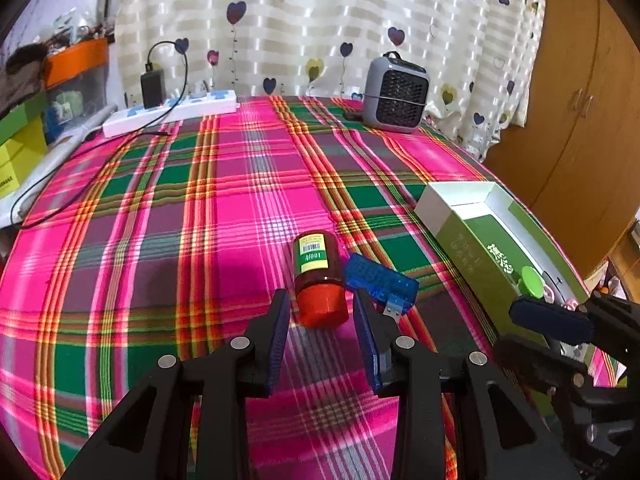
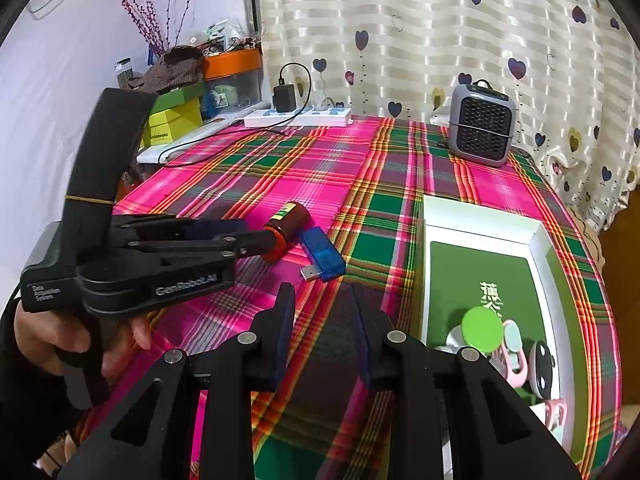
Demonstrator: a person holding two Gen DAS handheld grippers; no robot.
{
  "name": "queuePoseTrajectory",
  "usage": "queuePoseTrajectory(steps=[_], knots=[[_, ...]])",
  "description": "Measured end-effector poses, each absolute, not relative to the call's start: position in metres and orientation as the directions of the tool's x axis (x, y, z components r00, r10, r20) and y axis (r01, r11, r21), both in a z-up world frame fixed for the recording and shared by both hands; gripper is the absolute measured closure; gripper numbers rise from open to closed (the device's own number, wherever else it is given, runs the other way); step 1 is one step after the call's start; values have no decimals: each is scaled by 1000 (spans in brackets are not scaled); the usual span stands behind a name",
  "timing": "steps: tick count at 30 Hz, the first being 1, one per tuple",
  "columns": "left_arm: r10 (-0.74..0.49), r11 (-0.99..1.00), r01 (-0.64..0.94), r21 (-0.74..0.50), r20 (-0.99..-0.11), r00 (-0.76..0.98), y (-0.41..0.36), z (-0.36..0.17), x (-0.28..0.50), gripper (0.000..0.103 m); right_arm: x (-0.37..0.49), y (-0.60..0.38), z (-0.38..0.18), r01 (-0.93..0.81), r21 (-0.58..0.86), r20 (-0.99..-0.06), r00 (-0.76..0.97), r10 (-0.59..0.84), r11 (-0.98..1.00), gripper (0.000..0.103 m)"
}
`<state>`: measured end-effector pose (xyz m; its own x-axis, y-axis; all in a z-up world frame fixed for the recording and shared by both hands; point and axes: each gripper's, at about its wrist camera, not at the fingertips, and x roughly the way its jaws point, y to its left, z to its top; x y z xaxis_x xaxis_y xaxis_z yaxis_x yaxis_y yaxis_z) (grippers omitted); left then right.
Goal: Organize rigid objects
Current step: 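Move the left gripper to the brown bottle while the right gripper approaches the blue USB stick, then grasp the red-capped brown bottle with the left gripper while the right gripper grasps the blue USB stick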
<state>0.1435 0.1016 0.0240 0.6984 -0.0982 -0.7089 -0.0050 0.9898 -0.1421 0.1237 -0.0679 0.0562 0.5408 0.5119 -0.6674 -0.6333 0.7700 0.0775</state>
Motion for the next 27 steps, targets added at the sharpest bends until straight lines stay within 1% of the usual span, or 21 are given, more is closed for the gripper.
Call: queuePoseTrajectory(steps=[3,11,13,15,17,21,25,27], knots=[[-89,990,-15,-138,-713,695,102,23,151,68,127,-65,56,-635,77,-671,538,511,769,75],[-54,996,-16,-84,-756,652,97,10,172,68,136,-59,59,-644,62,-684,529,503,762,75],[-60,996,-11,-88,-766,640,98,7,175,68,139,-57,60,-649,57,-686,527,502,759,75],[-75,994,-12,-107,-762,643,102,8,174,68,142,-54,60,-655,53,-693,519,500,754,75],[-78,993,-16,-116,-761,644,105,8,172,72,147,-51,59,-663,52,-704,506,498,747,75],[-91,991,-18,-135,-756,648,110,11,162,72,156,-44,57,-667,38,-727,492,479,744,75],[-75,993,-19,-118,-741,668,111,15,149,72,163,-36,57,-679,32,-751,467,466,733,75],[-83,991,-22,-132,-736,672,114,17,143,72,166,-30,57,-692,17,-764,456,455,722,75]])
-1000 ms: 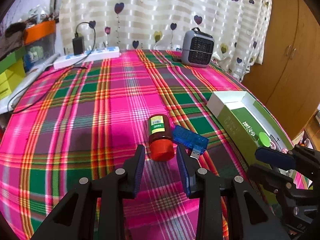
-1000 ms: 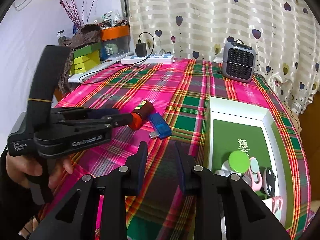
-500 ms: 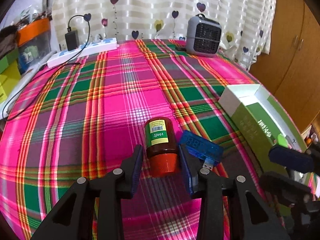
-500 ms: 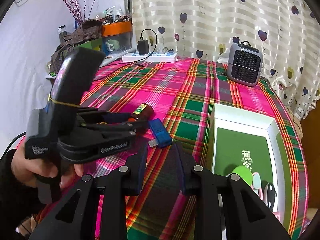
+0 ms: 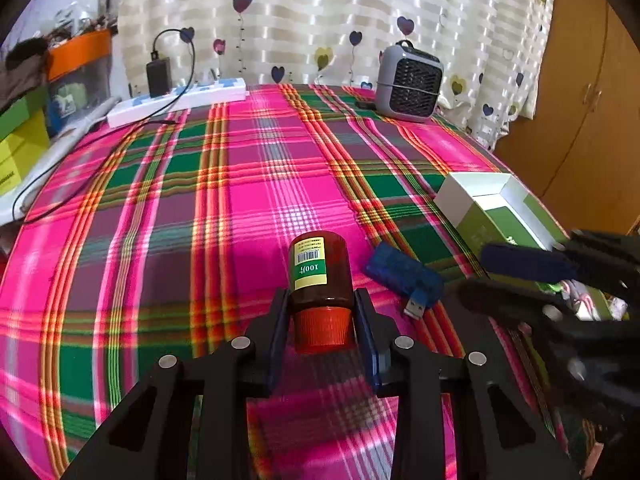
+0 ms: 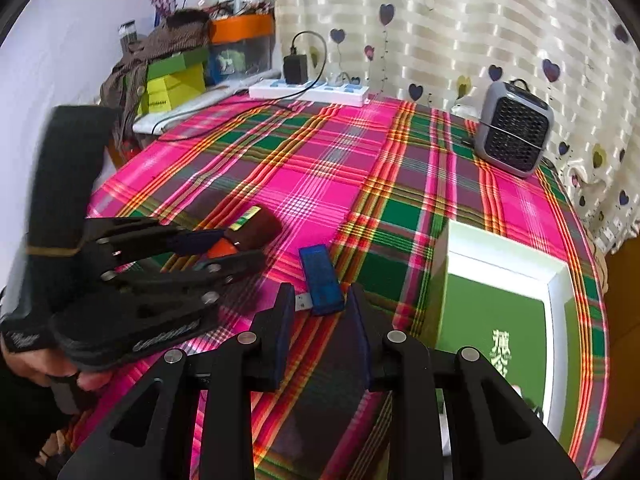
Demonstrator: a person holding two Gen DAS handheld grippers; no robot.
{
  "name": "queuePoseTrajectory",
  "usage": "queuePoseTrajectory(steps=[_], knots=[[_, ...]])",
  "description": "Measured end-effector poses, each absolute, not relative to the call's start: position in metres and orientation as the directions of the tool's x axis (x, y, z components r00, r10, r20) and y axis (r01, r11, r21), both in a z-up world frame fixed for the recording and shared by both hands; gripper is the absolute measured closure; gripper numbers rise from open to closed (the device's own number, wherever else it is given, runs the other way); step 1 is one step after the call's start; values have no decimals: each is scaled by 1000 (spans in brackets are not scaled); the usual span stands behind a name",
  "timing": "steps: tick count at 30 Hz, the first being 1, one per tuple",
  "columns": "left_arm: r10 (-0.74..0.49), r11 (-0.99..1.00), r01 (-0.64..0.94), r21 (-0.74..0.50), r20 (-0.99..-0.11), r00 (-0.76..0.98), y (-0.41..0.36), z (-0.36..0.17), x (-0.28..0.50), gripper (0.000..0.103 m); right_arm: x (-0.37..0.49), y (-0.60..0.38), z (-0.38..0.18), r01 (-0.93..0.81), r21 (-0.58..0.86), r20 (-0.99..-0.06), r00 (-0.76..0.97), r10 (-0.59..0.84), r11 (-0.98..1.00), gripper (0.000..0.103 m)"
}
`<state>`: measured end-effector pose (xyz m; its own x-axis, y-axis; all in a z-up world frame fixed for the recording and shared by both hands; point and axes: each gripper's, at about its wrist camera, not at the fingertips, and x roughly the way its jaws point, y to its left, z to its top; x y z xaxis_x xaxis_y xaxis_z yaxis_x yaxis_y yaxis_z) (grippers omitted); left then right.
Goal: Organize rigid objects
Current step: 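Grasp the red-capped brown bottle with the left gripper while the right gripper grasps the blue USB stick, then carry the brown bottle with the left gripper while the right gripper carries the USB stick over the box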
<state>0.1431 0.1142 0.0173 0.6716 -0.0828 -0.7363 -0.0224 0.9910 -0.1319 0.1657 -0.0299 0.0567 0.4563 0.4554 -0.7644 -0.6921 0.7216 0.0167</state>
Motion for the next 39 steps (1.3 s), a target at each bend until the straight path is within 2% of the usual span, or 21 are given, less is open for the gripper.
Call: queuePoseTrajectory(steps=[19,22,24,39], knots=[[-103,982,-42,-186,-703,704,132,22,123,72,211,24,22,-717,-44,-896,336,290,695,75],[-105,982,-39,-186,-701,705,131,22,123,72,210,22,24,-710,-22,-890,334,310,704,75],[-105,982,-38,-187,-700,706,131,22,123,72,208,20,27,-706,-18,-882,345,321,708,80],[-110,984,-18,-177,-685,720,124,25,124,72,190,0,49,-687,37,-822,392,413,726,80]])
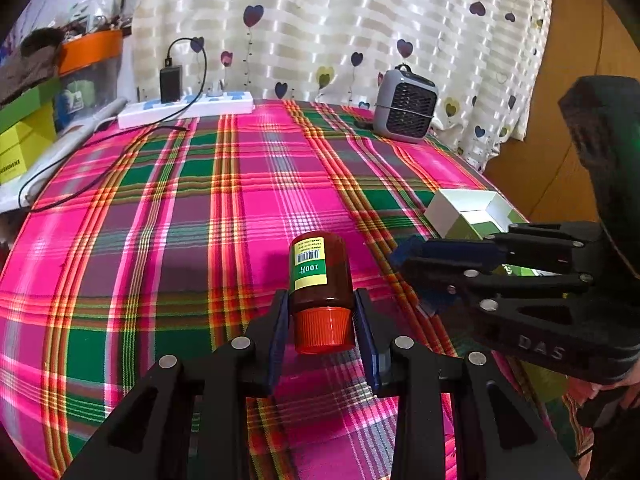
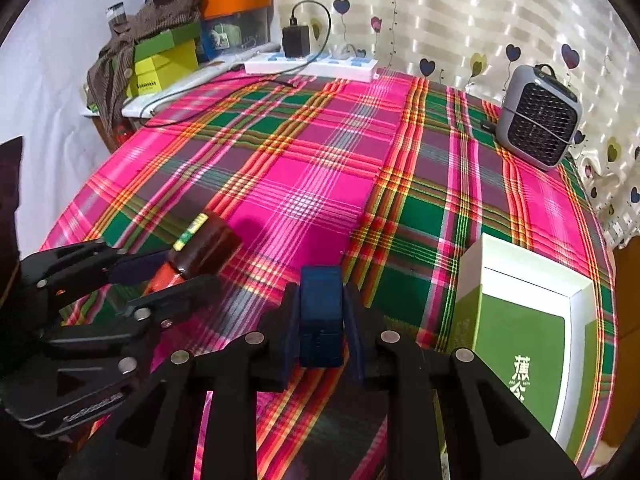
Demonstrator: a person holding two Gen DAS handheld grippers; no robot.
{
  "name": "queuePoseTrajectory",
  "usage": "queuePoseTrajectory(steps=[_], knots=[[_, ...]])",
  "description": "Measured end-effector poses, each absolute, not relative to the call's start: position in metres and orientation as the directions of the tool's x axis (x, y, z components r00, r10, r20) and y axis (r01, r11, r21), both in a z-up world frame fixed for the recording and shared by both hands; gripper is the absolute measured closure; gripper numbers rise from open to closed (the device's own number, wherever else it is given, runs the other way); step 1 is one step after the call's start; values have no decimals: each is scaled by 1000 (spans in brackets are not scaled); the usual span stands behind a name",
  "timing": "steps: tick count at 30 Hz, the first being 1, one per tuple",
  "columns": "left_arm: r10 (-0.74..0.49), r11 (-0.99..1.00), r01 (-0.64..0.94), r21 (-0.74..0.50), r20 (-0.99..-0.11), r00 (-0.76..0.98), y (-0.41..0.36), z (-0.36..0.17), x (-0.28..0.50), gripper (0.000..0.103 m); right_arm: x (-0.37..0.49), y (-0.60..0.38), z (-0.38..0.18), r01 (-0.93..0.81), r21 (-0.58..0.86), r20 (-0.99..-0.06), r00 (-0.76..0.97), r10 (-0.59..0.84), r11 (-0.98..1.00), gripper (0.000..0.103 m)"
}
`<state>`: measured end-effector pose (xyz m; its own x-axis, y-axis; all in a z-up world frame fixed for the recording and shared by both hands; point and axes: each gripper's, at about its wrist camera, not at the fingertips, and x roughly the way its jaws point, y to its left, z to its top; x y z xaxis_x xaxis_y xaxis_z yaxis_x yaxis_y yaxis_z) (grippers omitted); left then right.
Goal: Organize rigid objects
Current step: 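Carry the brown bottle with the left gripper while the right gripper carries the USB stick over the box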
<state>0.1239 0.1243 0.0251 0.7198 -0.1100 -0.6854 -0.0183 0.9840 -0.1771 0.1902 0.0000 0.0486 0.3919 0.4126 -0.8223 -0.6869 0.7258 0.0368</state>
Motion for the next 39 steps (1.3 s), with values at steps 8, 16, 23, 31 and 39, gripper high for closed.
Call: queuePoseTrajectory(steps=[8,16,23,31,39], knots=[[-111,986,-1,-166,-665,738,112,33,116,72,169,-14,63,-696,44,-781,423,459,717,80],[-128,986,28,-162,-653,746,91,41,109,72,156,-38,75,-687,61,-742,454,493,724,80],[-157,985,72,-156,-642,750,64,49,105,72,150,-69,81,-661,102,-709,476,521,743,80],[-198,980,128,-155,-636,746,33,51,105,72,147,-99,82,-633,125,-691,498,525,764,80],[-221,975,157,-157,-634,741,16,53,108,72,147,-122,81,-606,148,-676,515,527,781,80]])
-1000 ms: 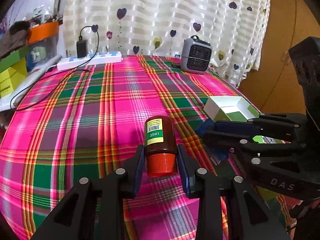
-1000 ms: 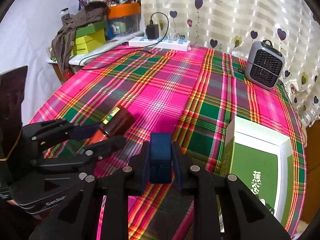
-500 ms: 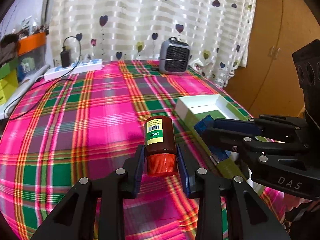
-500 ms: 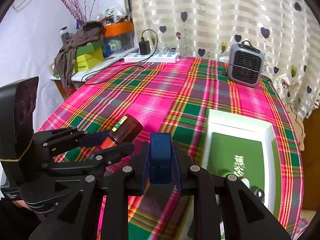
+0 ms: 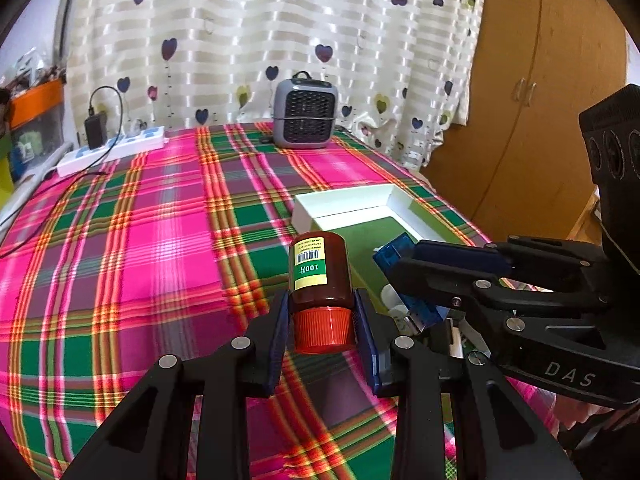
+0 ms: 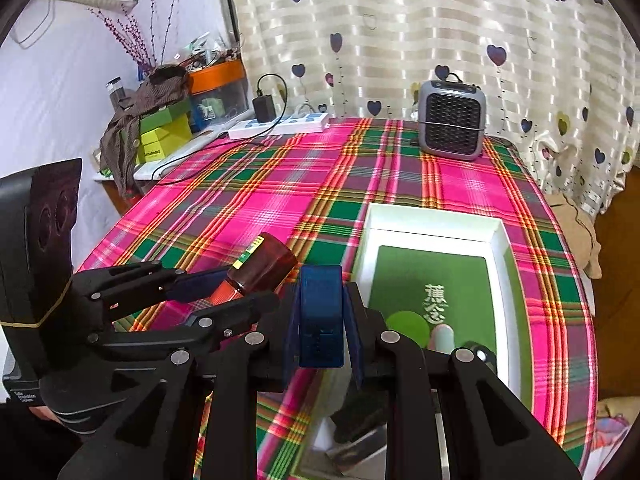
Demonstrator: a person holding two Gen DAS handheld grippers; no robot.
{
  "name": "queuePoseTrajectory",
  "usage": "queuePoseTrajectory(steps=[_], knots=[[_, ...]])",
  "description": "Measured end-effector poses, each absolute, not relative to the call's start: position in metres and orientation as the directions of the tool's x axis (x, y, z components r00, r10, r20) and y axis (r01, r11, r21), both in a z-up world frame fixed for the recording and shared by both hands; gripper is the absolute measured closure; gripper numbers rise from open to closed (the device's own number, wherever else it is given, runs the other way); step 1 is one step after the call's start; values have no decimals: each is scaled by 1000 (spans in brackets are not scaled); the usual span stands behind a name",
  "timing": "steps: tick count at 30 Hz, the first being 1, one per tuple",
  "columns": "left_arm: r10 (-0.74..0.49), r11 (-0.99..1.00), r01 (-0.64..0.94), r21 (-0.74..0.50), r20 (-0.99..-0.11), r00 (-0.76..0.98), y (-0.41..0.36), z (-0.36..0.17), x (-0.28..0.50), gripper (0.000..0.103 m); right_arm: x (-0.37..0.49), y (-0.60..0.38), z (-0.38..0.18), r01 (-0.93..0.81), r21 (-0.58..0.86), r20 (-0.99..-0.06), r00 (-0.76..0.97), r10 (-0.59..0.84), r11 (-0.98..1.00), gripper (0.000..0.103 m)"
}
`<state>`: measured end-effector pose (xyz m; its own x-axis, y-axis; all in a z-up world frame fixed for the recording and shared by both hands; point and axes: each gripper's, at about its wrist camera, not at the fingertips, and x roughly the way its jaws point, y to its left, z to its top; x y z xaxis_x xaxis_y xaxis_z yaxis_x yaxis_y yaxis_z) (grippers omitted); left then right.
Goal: Organize rigid objects
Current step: 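Carry the brown bottle with the left gripper while the right gripper carries the USB stick over the box, then lower the bottle and USB stick into the box and open both grippers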
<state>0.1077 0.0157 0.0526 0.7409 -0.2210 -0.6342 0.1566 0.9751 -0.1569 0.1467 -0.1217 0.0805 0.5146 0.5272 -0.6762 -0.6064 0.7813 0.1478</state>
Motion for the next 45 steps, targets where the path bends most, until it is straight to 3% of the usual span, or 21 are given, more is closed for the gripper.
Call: queuePoseTrajectory(steps=[24,45], knots=[[-313,949,269,-166,-621,719,-31,54,109,72,146,-188,76,-505,208,-647,571,505,838,80],[-365,924,342,-168,-652,665,-65,41,107,72,144,-213,50,-464,236,-687,542,485,854,80]])
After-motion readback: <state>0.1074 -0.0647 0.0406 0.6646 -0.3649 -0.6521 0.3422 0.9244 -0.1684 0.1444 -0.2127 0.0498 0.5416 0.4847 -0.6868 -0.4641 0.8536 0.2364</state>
